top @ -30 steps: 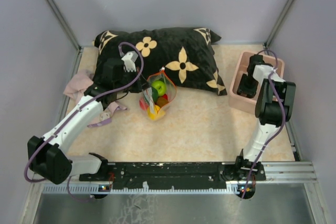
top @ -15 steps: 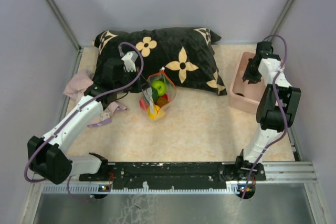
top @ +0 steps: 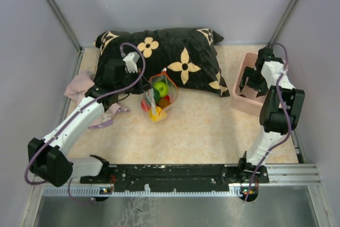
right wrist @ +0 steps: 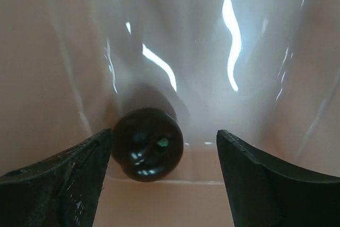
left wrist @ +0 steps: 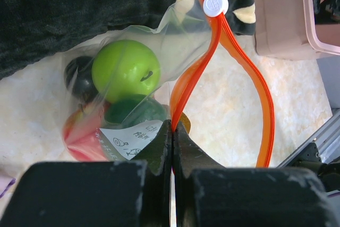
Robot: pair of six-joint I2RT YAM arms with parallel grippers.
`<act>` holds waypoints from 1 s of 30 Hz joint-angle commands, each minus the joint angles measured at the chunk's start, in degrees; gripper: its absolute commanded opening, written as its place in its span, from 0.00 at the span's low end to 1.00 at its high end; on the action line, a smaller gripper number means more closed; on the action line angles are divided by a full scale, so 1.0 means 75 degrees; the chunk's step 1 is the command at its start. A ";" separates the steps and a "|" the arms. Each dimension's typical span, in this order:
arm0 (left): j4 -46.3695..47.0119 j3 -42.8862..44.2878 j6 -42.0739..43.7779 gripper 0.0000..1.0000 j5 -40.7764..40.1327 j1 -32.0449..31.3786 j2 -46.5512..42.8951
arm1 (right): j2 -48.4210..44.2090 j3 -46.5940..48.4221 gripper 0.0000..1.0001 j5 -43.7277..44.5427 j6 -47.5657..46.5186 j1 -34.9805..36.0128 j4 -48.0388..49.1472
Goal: Place the food in the zip-top bag and seal the zipper
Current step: Pick up the fake fruit from the bin.
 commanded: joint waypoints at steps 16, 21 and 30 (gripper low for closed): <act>0.0237 0.0065 0.0155 0.00 0.0138 0.0012 0.0017 | 0.0574 -0.1209 0.76 0.0040 0.0092 -0.0026 0.0178; 0.0250 0.0000 0.0139 0.00 0.0078 0.0015 -0.0063 | 0.0537 -0.1302 0.64 0.0278 0.0290 -0.0027 0.0901; 0.0238 -0.0016 0.0131 0.00 0.0039 0.0020 -0.0109 | 0.0675 0.0030 0.52 0.0221 0.0518 -0.0274 0.1780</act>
